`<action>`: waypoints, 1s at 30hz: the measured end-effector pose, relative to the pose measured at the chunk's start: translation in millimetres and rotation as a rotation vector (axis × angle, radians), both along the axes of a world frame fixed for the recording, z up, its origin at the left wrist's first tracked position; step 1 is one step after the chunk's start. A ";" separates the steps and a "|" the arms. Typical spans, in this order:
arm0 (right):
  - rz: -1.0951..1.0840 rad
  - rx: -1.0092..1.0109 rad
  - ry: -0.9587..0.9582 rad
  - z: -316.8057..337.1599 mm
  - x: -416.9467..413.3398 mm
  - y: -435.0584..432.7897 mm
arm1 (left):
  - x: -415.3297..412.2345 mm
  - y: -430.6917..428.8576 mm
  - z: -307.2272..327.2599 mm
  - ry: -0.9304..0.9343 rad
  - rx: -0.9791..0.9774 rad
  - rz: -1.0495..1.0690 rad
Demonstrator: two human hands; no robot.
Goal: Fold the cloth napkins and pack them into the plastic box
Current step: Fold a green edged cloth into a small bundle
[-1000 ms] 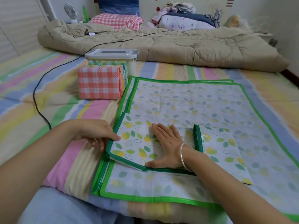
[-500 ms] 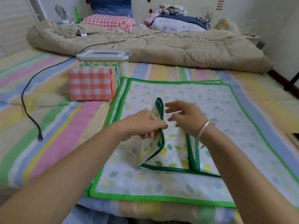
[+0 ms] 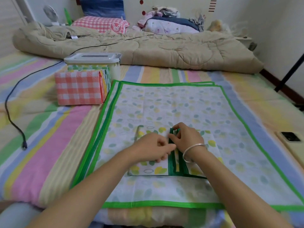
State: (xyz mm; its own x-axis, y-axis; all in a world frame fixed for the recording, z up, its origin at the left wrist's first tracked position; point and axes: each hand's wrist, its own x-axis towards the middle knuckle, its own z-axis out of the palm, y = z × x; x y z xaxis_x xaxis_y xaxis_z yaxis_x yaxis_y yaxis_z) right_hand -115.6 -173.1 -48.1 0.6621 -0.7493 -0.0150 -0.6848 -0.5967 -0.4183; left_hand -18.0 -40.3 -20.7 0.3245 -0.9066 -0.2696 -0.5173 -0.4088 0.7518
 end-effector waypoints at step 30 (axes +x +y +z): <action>0.219 -0.157 0.343 -24.2 -52.2 0.9 | 14.3 -10.2 -2.8 -0.609 0.229 -0.419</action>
State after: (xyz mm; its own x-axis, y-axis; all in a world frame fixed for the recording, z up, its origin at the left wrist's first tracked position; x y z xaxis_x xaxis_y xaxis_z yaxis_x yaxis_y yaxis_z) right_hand -167.7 -172.2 -72.3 0.7821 -0.6026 -0.1586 -0.6186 -0.7815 -0.0814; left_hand -3.7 -50.5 -23.6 0.1183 -0.9295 -0.3495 -0.9582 -0.1992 0.2054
